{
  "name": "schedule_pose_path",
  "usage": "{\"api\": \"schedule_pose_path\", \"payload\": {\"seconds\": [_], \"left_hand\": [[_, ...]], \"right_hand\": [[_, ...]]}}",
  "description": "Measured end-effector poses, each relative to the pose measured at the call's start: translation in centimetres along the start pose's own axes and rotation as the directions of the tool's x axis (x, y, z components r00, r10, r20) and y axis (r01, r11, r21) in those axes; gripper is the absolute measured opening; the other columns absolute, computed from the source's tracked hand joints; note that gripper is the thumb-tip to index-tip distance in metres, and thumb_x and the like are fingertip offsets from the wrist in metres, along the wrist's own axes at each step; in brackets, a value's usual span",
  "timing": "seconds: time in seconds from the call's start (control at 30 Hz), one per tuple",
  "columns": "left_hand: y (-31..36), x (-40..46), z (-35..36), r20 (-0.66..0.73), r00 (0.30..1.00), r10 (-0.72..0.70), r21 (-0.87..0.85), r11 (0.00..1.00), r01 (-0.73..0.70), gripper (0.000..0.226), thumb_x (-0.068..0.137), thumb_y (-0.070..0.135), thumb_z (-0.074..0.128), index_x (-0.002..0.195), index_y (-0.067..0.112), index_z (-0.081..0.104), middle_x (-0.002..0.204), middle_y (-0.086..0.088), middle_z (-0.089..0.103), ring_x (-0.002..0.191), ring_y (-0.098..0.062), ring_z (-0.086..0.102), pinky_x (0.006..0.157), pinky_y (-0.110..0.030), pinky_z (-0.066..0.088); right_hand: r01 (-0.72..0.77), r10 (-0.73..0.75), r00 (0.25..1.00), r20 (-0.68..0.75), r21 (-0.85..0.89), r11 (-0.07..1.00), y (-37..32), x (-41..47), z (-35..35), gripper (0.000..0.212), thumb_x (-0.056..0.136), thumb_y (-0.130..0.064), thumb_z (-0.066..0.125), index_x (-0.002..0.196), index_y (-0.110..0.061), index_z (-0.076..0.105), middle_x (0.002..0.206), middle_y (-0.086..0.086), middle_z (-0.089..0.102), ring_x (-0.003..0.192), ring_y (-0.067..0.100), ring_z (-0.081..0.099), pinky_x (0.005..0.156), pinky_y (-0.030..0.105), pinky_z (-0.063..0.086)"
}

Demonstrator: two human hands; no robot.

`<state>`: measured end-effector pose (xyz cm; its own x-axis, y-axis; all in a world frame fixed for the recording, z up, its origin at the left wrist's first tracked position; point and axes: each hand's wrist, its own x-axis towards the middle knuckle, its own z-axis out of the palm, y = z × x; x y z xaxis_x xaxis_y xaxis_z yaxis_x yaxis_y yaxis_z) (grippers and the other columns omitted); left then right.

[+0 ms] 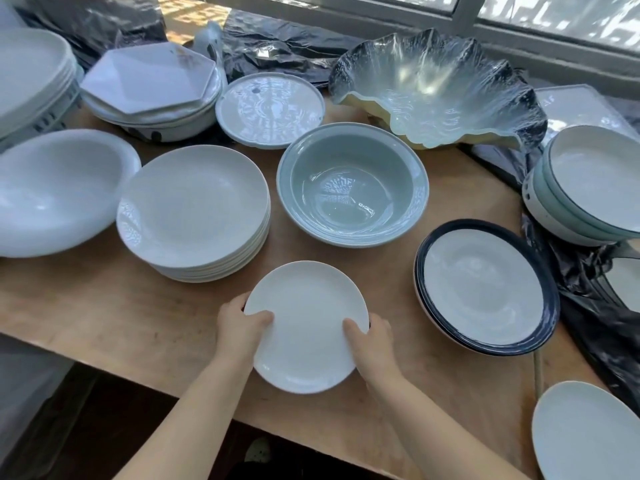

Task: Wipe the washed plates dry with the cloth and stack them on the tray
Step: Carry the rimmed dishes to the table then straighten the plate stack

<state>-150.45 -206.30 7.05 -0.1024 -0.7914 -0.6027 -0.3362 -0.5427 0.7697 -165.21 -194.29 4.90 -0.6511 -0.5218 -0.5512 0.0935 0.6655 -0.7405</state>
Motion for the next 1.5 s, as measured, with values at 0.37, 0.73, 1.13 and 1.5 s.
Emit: {"api": "schedule_pose_path", "payload": {"seconds": [0.37,0.73,1.13,1.5], "left_hand": [[-0.6,-1.1,-4.1,-0.164,0.959,0.231,0.170,0.964,-0.203,0.046,0.080,0.015,0.068,0.123,0.026,0.056,0.125,0.008,0.050,0.108,-0.004,0.049,0.086,-0.027,0.041],[-5.8,-8.9,-16.3,-0.484,0.813,0.324,0.422,0.900,-0.107,0.045,0.087,0.026,0.064,0.131,0.026,0.054,0.129,0.008,0.048,0.122,-0.012,0.043,0.092,-0.023,0.036],[-23.7,-29.1,-34.0,-0.848,0.509,0.151,0.289,0.936,0.203,0.039,0.084,0.024,0.066,0.122,0.020,0.061,0.122,0.004,0.057,0.115,-0.016,0.049,0.098,-0.030,0.039],[-46.8,-55.8,-45.3,-0.982,0.120,-0.149,-0.084,0.899,0.430,0.042,0.088,0.031,0.060,0.128,0.021,0.056,0.124,0.004,0.057,0.115,-0.016,0.050,0.100,-0.027,0.037]], "right_hand": [[0.470,-0.580,0.814,-0.011,-0.573,0.671,-3.5,-1.5,0.7,0.056,0.082,-0.021,0.065,0.135,-0.013,0.046,0.131,0.003,0.046,0.120,0.024,0.032,0.102,0.039,0.026],[0.890,-0.701,0.376,0.607,-0.448,0.090,-8.0,-10.1,11.9,0.034,0.083,-0.020,0.064,0.117,-0.019,0.065,0.115,0.001,0.061,0.111,0.029,0.049,0.095,0.040,0.033],[0.927,-0.419,-0.162,0.893,-0.007,-0.375,-2.1,-34.0,26.6,0.036,0.096,-0.035,0.045,0.130,-0.031,0.053,0.128,-0.008,0.051,0.121,0.017,0.041,0.100,0.034,0.029],[0.705,-0.094,-0.604,0.792,0.475,-0.527,15.0,-65.8,37.1,0.024,0.085,-0.027,0.056,0.106,-0.023,0.068,0.103,-0.002,0.062,0.101,0.025,0.055,0.085,0.039,0.042]]}}
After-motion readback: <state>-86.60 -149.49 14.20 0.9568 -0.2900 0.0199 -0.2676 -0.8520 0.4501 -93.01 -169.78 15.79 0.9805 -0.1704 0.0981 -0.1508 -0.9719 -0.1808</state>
